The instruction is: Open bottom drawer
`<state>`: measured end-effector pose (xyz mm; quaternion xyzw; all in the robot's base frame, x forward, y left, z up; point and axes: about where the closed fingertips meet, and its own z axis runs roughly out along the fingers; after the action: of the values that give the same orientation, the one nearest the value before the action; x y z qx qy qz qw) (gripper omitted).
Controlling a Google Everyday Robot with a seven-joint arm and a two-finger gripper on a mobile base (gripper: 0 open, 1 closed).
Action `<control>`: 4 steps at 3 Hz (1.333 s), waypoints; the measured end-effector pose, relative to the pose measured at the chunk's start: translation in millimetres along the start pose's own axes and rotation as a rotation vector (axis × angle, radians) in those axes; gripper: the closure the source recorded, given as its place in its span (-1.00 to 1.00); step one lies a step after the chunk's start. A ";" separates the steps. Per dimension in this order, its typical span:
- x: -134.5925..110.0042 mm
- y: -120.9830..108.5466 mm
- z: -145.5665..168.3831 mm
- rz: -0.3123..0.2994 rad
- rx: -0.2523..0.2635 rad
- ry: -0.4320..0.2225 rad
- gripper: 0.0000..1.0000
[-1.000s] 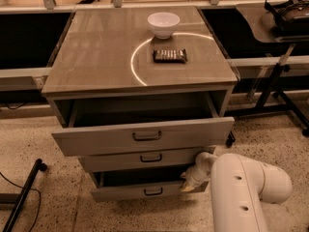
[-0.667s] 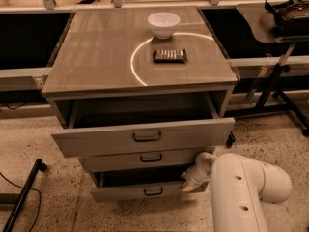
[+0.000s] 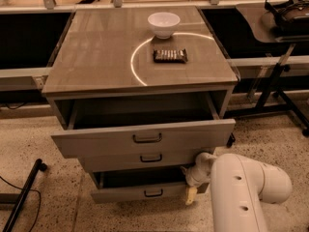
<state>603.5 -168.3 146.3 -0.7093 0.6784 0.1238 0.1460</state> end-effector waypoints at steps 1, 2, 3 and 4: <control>0.0 0.2 0.0 0.000 0.000 0.000 -1.00; 1.8 9.9 -1.3 0.008 0.008 -0.021 -1.00; 0.7 26.1 -14.0 -0.004 0.025 -0.048 -1.00; -4.1 48.6 -29.9 -0.029 0.034 -0.080 -1.00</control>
Offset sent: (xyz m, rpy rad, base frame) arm -0.0174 -0.0088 0.0048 0.0454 -0.0165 -0.0235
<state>554.1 -177.6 173.6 -0.7111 0.6635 0.1384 0.1868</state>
